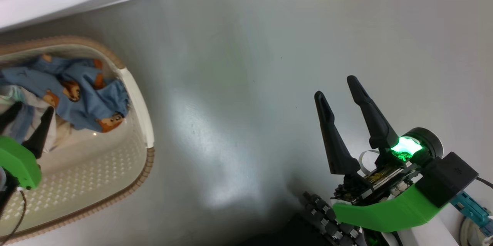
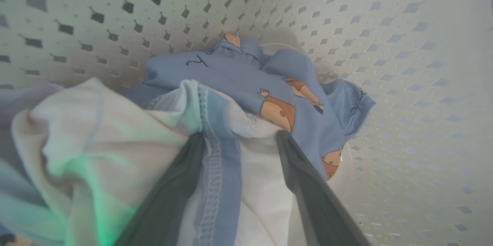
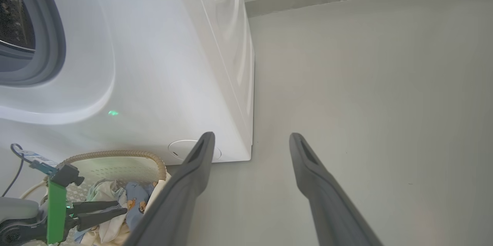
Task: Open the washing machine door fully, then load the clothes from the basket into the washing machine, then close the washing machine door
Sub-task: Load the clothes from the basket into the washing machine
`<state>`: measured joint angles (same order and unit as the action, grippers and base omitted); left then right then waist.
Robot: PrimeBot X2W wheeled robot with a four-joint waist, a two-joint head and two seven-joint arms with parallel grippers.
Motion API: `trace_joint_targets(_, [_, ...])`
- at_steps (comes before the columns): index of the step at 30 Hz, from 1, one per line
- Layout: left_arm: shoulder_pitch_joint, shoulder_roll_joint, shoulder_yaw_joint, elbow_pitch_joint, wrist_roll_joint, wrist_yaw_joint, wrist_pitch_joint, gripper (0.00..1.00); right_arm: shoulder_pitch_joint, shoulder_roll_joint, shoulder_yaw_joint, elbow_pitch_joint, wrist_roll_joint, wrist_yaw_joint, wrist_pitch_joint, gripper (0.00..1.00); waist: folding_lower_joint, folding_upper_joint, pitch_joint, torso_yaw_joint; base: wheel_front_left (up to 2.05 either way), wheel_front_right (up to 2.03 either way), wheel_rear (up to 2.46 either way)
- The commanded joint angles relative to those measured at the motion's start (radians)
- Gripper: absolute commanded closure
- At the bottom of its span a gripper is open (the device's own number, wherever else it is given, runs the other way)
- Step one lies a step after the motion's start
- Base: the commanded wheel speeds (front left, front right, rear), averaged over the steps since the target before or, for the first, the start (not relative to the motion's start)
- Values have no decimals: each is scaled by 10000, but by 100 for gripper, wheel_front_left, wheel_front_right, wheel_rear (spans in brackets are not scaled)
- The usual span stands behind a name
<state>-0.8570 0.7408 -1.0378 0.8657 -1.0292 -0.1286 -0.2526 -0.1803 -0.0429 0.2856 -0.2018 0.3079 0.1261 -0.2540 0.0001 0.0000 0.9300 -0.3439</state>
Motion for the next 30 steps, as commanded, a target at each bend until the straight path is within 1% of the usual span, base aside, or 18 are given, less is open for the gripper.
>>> trace_joint_targets(1, [-63,467,129,133,-170,-21,-87,0,361,-74,252,-272,47,46,-78,0,-1,0,286,-188,0,0,0])
trace_joint_targets(7, [-510,514,-350,812,-266,-21,59,0,420,-74,489,-371,73,46,-78,0,-1,0,527,-383,0,0,0])
trace_joint_targets(11, [-710,379,-497,1336,-381,-21,46,0,504,-74,500,-420,55,46,-78,0,-1,0,543,-403,0,0,0])
trace_joint_targets(14, [-858,219,-392,1705,-629,-21,17,0,553,-74,490,-448,38,46,-78,0,-1,0,533,-410,0,0,0])
trace_joint_targets(16, [-796,94,-220,1331,-1235,-21,98,0,576,-74,480,-455,37,46,-78,0,-1,0,514,-409,0,0,0])
trace_joint_targets(17, [-755,118,-161,1127,-1546,-21,222,0,585,-74,482,-457,39,46,-78,0,-1,0,507,-408,0,0,0])
trace_joint_targets(22, [-843,398,-392,550,-1967,-21,272,0,581,-74,551,-457,39,46,-78,0,-1,0,486,-420,0,0,0])
trace_joint_targets(28, [-978,463,-755,589,-2076,-21,394,0,574,-74,596,-436,20,46,-78,0,-1,0,442,-441,0,0,0])
trace_joint_targets(29, [-998,454,-816,604,-2100,-21,409,78,581,-74,596,-436,16,46,-78,0,-1,0,434,-443,0,0,0])
trace_joint_targets(30, [-1022,449,-860,590,-2135,-21,388,100,589,-74,592,-438,16,46,-78,0,-1,0,429,-442,0,0,0])
